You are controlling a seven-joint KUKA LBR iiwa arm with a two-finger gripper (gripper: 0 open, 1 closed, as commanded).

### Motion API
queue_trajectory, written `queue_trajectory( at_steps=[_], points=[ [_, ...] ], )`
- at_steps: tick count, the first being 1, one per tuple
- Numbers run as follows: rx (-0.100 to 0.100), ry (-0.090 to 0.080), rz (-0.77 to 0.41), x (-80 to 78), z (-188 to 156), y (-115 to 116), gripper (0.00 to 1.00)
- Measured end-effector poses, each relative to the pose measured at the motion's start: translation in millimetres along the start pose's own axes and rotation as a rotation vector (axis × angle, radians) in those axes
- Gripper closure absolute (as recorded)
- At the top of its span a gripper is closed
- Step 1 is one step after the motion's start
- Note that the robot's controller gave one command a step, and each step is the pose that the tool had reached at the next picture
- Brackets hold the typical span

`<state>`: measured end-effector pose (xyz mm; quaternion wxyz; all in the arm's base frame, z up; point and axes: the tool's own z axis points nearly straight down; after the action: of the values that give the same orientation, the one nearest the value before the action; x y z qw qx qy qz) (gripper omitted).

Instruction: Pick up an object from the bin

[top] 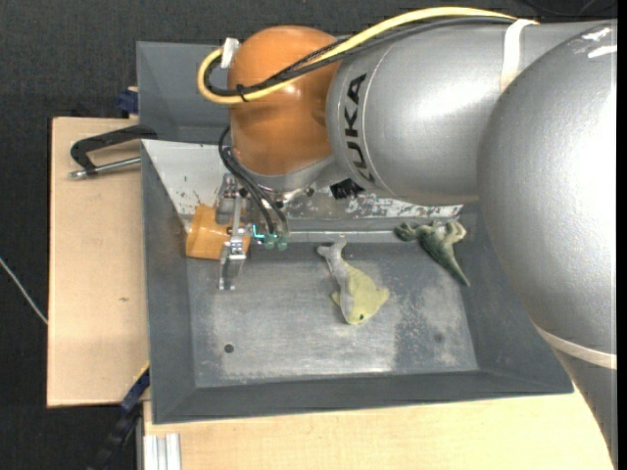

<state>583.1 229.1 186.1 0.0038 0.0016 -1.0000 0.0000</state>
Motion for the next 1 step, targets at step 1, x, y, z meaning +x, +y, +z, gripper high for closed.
queue_trajectory(
  at_steps=[1],
  points=[
    [0.002,0.0,-0.406,-10.7,74.5,-32.8,0.0]
  ],
)
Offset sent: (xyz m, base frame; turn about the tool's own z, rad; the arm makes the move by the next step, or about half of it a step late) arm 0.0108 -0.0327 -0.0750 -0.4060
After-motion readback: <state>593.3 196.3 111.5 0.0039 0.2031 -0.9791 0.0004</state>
